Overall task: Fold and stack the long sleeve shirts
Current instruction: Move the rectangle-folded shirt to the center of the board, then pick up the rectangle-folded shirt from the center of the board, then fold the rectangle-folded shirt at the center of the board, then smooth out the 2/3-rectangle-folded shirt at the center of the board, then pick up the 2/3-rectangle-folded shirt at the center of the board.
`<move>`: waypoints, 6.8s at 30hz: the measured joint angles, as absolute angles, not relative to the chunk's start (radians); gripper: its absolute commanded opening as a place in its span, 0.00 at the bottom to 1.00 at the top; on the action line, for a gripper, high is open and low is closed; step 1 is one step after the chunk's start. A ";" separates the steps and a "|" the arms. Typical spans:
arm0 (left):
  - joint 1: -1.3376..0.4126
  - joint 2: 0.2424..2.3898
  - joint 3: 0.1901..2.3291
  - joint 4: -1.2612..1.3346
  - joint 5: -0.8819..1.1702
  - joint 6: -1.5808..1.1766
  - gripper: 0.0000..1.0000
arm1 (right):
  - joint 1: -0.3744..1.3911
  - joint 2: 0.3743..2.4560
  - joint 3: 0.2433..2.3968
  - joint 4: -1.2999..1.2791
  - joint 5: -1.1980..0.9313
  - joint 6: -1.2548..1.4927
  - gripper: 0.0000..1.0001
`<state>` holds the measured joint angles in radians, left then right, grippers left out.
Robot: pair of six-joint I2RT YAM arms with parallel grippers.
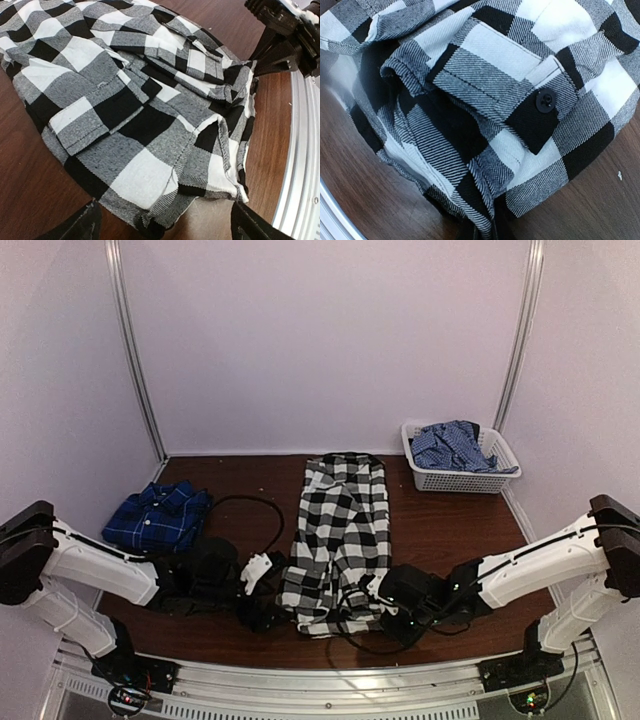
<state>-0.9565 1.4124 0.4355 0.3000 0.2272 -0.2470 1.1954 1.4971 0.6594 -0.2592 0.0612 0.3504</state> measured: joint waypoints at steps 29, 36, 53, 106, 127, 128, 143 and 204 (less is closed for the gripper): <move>-1.211 1.583 0.541 0.236 -0.014 -0.222 0.00 | 1.214 1.340 0.554 -0.250 -0.029 0.457 0.00; -1.292 1.564 0.613 0.072 -0.023 -0.257 0.00 | 1.294 1.259 0.543 -0.283 -0.076 0.509 0.00; -1.056 1.404 0.815 -0.218 0.281 -0.289 0.00 | 1.096 1.153 0.744 -0.470 -0.251 0.478 0.00; -0.601 1.878 1.141 -0.075 0.274 -0.417 0.60 | 0.400 1.624 1.063 -0.244 -0.406 0.229 0.73; -0.737 1.897 1.011 0.302 0.455 -0.490 0.62 | 0.519 1.774 0.937 0.041 -0.613 0.295 0.65; -0.737 1.914 1.030 0.300 0.447 -0.490 0.62 | 0.518 1.794 0.956 0.043 -0.617 0.296 0.65; -0.694 2.011 1.209 0.263 0.267 -0.496 0.70 | 0.442 1.857 1.117 0.057 -0.588 0.292 0.66; -0.783 1.600 0.643 0.390 0.247 -0.437 0.68 | 0.860 1.433 0.604 -0.010 -0.218 0.196 0.66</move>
<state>-0.7830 1.6005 0.6430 0.3901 0.2474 -0.4374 0.8600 1.4334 0.6041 -0.0105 -0.2184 0.1963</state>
